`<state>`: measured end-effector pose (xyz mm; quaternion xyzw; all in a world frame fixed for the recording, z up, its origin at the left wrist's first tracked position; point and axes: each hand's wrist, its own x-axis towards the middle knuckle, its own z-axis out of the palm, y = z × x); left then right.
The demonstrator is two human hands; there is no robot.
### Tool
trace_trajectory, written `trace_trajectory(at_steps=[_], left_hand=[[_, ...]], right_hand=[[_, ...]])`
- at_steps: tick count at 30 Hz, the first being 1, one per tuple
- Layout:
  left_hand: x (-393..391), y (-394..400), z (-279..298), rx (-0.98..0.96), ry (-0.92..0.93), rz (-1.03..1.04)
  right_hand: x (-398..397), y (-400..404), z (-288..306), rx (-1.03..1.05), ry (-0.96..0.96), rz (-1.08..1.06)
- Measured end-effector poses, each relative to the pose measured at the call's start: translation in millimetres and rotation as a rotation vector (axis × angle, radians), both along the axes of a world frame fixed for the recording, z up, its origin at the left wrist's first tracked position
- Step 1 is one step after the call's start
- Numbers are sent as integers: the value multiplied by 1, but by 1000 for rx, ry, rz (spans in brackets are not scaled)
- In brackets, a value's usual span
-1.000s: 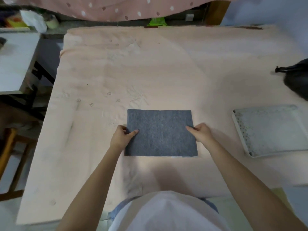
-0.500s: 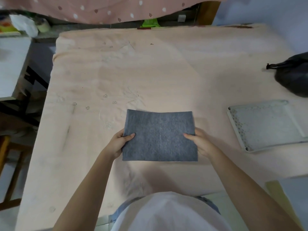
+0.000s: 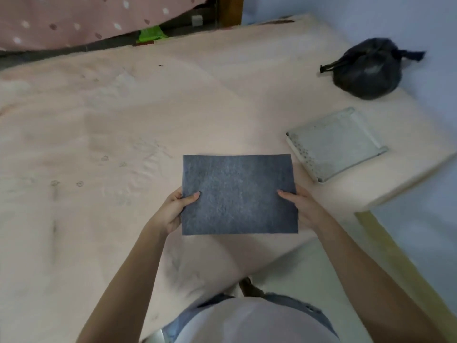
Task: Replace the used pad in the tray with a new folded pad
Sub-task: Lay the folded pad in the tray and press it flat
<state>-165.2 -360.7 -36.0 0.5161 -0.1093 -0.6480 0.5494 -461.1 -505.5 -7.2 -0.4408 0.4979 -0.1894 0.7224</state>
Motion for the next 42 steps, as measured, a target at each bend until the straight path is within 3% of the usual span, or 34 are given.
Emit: trace_trajectory(at_steps=[18, 30, 42], left_hand=[[-177, -136, 27, -84, -65, -317], [-312, -217, 42, -90, -81, -273], [-310, -278, 34, -61, -128, -128]], right_hand=[[-199, -25, 21, -28, -47, -373], [-324, -112, 27, -91, -11, -341], [-316, -224, 24, -43, 58, -190]])
